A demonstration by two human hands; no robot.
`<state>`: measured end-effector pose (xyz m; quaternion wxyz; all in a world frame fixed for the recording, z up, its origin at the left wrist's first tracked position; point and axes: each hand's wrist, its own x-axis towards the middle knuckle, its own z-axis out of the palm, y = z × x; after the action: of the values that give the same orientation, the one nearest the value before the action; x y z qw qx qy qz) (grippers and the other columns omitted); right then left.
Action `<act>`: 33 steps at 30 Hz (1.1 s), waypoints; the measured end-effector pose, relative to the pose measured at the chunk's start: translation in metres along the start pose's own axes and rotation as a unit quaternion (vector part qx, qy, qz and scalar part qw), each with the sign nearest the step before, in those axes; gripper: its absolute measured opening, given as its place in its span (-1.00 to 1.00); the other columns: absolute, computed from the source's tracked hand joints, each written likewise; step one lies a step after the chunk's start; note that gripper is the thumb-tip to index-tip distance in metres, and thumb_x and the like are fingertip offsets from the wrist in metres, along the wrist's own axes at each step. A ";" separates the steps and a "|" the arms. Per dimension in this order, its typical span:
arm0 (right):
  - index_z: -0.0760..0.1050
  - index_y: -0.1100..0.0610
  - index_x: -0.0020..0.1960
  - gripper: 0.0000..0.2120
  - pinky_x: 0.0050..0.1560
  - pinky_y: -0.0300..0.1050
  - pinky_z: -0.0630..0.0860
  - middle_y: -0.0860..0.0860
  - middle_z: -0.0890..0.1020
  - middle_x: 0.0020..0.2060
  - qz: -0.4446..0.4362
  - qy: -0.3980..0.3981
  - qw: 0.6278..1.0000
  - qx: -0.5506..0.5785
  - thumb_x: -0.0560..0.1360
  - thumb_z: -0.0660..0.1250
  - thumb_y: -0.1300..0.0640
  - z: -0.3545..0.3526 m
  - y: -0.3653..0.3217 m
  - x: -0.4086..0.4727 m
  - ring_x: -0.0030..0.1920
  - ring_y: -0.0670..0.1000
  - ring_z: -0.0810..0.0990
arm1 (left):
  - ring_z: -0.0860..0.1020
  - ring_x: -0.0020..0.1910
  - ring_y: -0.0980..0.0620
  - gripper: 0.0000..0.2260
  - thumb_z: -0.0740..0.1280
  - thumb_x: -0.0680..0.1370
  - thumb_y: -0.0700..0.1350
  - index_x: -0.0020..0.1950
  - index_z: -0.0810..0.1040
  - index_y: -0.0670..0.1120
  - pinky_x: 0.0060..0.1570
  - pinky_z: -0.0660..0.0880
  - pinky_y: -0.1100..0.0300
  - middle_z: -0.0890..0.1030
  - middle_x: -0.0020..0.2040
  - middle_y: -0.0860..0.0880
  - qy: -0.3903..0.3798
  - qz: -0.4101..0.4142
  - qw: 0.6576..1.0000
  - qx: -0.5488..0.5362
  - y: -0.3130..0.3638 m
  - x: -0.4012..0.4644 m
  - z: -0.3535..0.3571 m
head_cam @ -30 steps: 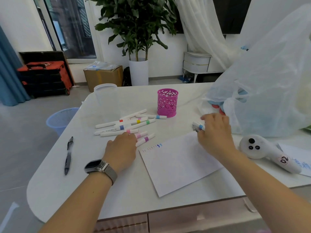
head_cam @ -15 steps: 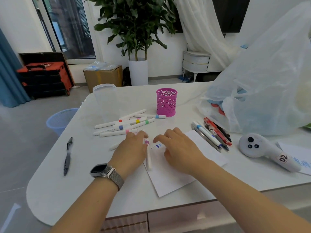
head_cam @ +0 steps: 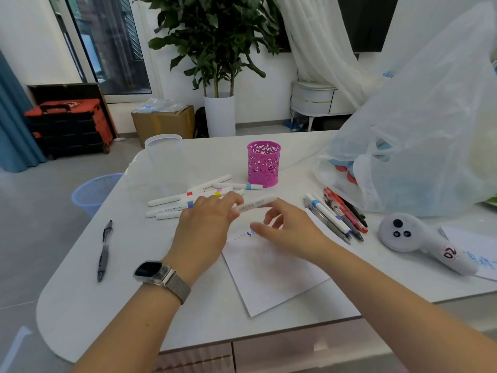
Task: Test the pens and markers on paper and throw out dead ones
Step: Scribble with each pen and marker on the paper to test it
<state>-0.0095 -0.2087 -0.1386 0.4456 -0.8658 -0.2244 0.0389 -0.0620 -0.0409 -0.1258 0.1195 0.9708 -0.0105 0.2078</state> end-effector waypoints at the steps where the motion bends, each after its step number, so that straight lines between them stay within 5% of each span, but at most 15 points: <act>1: 0.50 -0.05 0.12 -0.76 -0.18 -0.19 0.47 -0.08 0.55 -0.20 0.027 -0.011 0.995 0.100 0.47 0.40 -0.02 -0.001 -0.006 -0.001 -0.23 -0.07 0.52 | 0.41 0.01 -0.01 -0.83 0.07 0.63 0.02 0.19 0.35 0.17 -0.02 0.41 0.06 0.48 -0.10 0.04 -0.002 0.006 1.000 -0.031 0.003 0.000 -0.004; 7: 0.49 0.20 -0.16 -0.79 -0.47 -0.23 0.38 -0.01 0.48 -0.46 0.095 0.052 0.900 0.423 0.51 0.39 0.07 -0.011 -0.030 -0.004 -0.51 -0.08 0.38 | 0.40 -0.23 0.03 -0.87 0.09 0.63 0.00 0.04 0.38 -0.01 -0.29 0.27 0.19 0.42 -0.23 0.06 -0.088 -0.001 0.983 -0.162 0.021 -0.004 -0.011; 11: 0.40 0.12 -0.33 -0.70 -0.57 -0.29 0.16 0.01 0.43 -0.54 0.137 -0.003 0.922 0.361 0.53 0.34 0.04 -0.013 -0.031 -0.010 -0.57 -0.08 0.25 | 0.44 -0.20 -0.02 -0.75 0.01 0.63 0.07 0.00 0.37 -0.05 -0.19 0.38 0.13 0.46 -0.18 0.01 -0.144 0.021 0.987 -0.069 0.031 -0.012 -0.016; 15: 0.38 0.14 -0.37 -0.70 -0.59 -0.29 0.17 0.05 0.46 -0.58 0.129 -0.094 0.940 0.301 0.54 0.27 0.19 -0.025 -0.038 -0.011 -0.60 -0.08 0.30 | 0.42 -0.27 0.01 -0.77 -0.08 0.62 0.15 -0.07 0.20 0.05 -0.20 0.42 0.12 0.39 -0.27 0.08 -0.179 0.049 0.979 0.084 0.036 -0.022 -0.025; 25: 0.40 0.18 -0.41 -0.66 -0.62 -0.32 0.18 0.06 0.45 -0.60 0.109 -0.113 0.939 0.305 0.55 0.25 0.23 -0.017 -0.039 -0.003 -0.62 -0.07 0.31 | 0.42 -0.23 0.01 -0.76 -0.06 0.62 0.14 -0.12 0.22 0.04 -0.18 0.39 0.11 0.44 -0.19 0.06 -0.198 0.038 0.978 0.047 0.027 -0.019 -0.022; 29: 0.43 0.19 -0.44 -0.61 -0.70 -0.37 0.09 -0.03 0.36 -0.67 0.126 0.028 0.910 0.395 0.56 0.15 0.23 -0.049 -0.019 0.005 -0.68 -0.14 0.22 | 0.47 -0.02 -0.04 -0.80 -0.01 0.66 0.00 -0.07 0.36 0.08 0.01 0.44 0.07 0.46 -0.09 0.06 -0.189 -0.033 0.980 0.050 -0.013 -0.030 -0.036; 33: 0.47 0.20 -0.31 -0.72 -0.62 -0.34 0.34 0.04 0.49 -0.58 0.133 0.117 0.898 0.403 0.57 0.24 0.18 -0.076 0.012 -0.007 -0.61 -0.09 0.41 | 0.47 -0.20 -0.05 -0.65 -0.04 0.59 0.13 -0.25 0.30 -0.04 0.01 0.39 0.01 0.46 -0.30 0.01 -0.169 -0.132 0.977 -0.018 -0.061 -0.047 -0.053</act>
<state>0.0087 -0.2748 -0.1031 0.7699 -0.6325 -0.0187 0.0834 -0.1218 0.0295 -0.1119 0.1601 0.9824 0.0936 0.0234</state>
